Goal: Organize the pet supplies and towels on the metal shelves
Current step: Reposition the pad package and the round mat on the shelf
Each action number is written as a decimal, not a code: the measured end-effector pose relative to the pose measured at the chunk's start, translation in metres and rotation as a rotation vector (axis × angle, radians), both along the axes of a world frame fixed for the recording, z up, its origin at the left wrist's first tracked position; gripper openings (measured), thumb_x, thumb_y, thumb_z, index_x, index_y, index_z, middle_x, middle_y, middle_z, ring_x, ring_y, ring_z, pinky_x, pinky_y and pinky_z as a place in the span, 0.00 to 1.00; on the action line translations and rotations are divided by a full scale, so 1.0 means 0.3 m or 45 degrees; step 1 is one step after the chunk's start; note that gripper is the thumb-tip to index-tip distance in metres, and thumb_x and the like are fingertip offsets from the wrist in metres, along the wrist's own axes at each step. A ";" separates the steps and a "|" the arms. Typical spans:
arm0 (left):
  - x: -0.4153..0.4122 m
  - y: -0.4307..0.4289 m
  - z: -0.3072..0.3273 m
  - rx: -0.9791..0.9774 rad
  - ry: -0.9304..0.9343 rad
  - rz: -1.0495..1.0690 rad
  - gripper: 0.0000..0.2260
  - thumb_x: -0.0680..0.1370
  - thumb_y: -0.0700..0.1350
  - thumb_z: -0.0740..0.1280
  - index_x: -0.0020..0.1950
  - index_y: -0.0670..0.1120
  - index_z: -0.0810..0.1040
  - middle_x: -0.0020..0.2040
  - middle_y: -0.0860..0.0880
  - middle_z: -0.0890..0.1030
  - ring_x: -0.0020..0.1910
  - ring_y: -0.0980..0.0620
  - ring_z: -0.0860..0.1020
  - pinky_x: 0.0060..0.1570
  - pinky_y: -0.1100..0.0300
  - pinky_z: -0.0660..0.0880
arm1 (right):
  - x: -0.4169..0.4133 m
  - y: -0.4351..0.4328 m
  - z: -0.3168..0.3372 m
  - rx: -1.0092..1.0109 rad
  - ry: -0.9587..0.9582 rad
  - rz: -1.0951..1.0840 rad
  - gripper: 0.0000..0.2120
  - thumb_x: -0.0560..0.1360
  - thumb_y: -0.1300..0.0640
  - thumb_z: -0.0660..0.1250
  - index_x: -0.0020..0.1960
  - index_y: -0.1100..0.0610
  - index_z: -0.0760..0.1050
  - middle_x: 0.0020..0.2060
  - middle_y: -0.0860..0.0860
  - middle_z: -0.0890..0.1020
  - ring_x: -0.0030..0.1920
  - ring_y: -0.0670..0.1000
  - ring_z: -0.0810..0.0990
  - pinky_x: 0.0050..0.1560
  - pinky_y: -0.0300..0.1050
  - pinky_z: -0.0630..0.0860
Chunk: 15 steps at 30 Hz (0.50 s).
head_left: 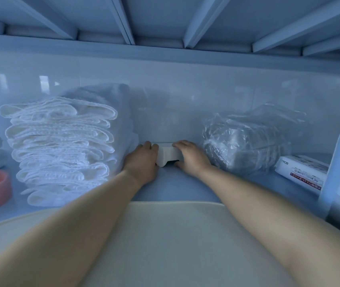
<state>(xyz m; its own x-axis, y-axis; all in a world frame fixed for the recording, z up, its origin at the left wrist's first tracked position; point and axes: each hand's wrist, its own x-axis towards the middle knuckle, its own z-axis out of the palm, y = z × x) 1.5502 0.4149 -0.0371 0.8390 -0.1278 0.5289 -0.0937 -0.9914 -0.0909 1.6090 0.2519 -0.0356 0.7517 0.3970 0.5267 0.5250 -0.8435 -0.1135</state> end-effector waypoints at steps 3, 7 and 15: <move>-0.009 -0.003 0.000 -0.016 -0.002 0.000 0.20 0.75 0.48 0.64 0.65 0.44 0.66 0.60 0.45 0.70 0.59 0.45 0.71 0.43 0.52 0.73 | -0.009 0.002 0.001 0.022 -0.035 -0.019 0.25 0.68 0.59 0.70 0.65 0.57 0.72 0.61 0.55 0.76 0.61 0.57 0.74 0.59 0.47 0.72; -0.013 0.000 0.009 -0.046 -0.034 -0.032 0.22 0.74 0.49 0.66 0.65 0.44 0.65 0.60 0.44 0.69 0.58 0.44 0.71 0.46 0.52 0.73 | -0.045 -0.005 0.015 0.006 -0.042 -0.001 0.24 0.67 0.59 0.69 0.63 0.57 0.74 0.58 0.56 0.77 0.59 0.58 0.75 0.57 0.47 0.73; -0.059 -0.031 0.036 -0.047 0.109 -0.222 0.28 0.71 0.58 0.68 0.67 0.47 0.67 0.60 0.45 0.73 0.59 0.43 0.74 0.53 0.52 0.73 | -0.185 -0.080 0.036 -0.009 -0.077 0.007 0.20 0.66 0.57 0.70 0.58 0.54 0.77 0.54 0.54 0.78 0.56 0.57 0.75 0.53 0.46 0.74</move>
<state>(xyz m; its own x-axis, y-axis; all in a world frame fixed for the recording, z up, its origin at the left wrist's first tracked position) 1.5325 0.4056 -0.0262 0.8478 -0.2573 0.4638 -0.2704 -0.9619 -0.0393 1.5534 0.2279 -0.0248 0.7162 0.4051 0.5683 0.5356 -0.8411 -0.0754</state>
